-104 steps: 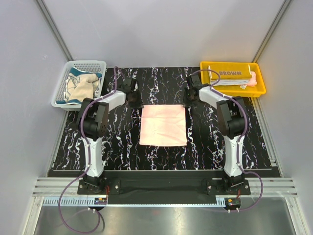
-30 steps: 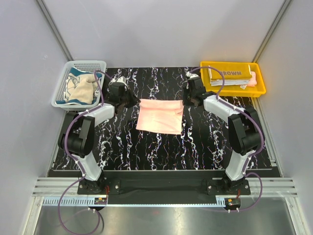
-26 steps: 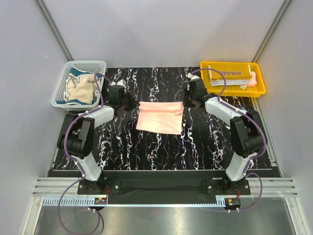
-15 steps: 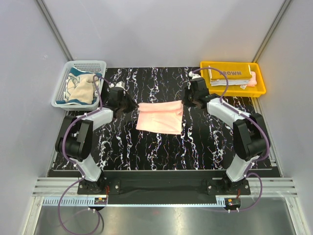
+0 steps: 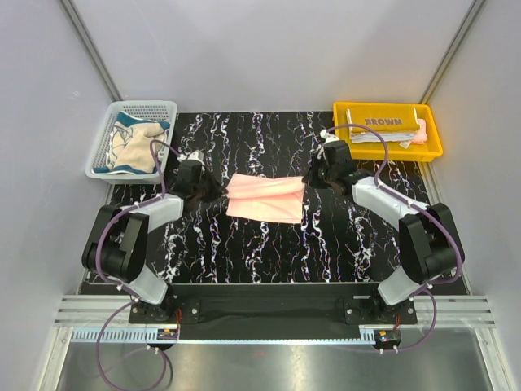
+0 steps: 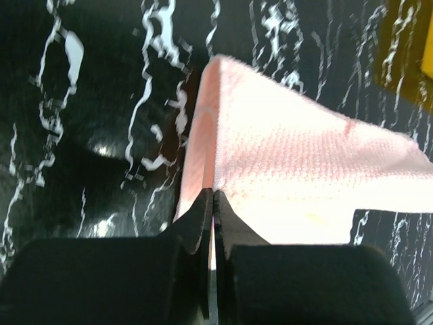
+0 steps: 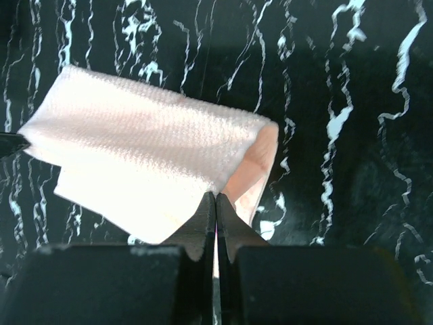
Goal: Fold and stack the towels
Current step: Fold the towel
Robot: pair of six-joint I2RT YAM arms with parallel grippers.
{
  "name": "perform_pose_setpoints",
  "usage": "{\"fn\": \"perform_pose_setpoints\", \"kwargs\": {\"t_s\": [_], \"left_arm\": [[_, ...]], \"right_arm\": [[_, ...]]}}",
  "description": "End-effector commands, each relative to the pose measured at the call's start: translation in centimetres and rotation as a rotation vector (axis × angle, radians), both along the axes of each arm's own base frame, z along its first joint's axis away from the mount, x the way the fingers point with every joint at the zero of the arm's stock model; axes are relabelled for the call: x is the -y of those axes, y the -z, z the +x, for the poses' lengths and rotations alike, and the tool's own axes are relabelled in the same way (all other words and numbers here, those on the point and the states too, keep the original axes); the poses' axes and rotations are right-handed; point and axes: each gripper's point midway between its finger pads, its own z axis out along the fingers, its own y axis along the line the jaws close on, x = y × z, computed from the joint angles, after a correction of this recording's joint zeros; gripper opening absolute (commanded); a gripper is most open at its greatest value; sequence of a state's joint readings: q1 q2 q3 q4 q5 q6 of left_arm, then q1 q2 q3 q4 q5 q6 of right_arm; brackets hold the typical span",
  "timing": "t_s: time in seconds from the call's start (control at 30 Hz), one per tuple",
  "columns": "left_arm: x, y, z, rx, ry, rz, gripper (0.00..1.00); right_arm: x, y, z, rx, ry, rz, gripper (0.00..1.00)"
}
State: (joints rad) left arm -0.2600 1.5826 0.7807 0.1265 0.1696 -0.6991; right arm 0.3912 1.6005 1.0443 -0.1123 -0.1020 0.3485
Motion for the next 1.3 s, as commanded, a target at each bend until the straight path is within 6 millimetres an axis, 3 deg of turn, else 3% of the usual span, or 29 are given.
{"fn": "perform_pose_setpoints", "kwargs": {"t_s": [0.0,0.4,1.07,1.13,1.2,1.27], "left_arm": [[-0.4,-1.6,0.3,0.08,-0.022,-0.01,0.0],[-0.9,-0.6,-1.3,0.071,-0.024,0.006,0.0],[-0.2,0.8,-3.9,0.05,0.039,0.0,0.0],[0.1,0.9,-4.3,0.054,0.052,-0.005,0.04],[-0.1,1.0,-4.6,0.049,0.05,-0.001,0.14],[-0.1,0.2,-4.6,0.067,0.052,-0.001,0.23]], "right_arm": [[-0.8,-2.0,-0.6,0.057,-0.009,0.071,0.01],[-1.4,0.1,-3.4,-0.002,-0.031,0.109,0.01],[-1.3,2.5,-5.0,-0.045,-0.002,0.14,0.05],[-1.5,2.8,-5.4,-0.057,-0.008,0.157,0.06],[-1.9,2.6,-5.7,-0.057,-0.023,0.176,0.1],[-2.0,2.6,-6.0,-0.063,-0.026,0.182,0.19]]}}
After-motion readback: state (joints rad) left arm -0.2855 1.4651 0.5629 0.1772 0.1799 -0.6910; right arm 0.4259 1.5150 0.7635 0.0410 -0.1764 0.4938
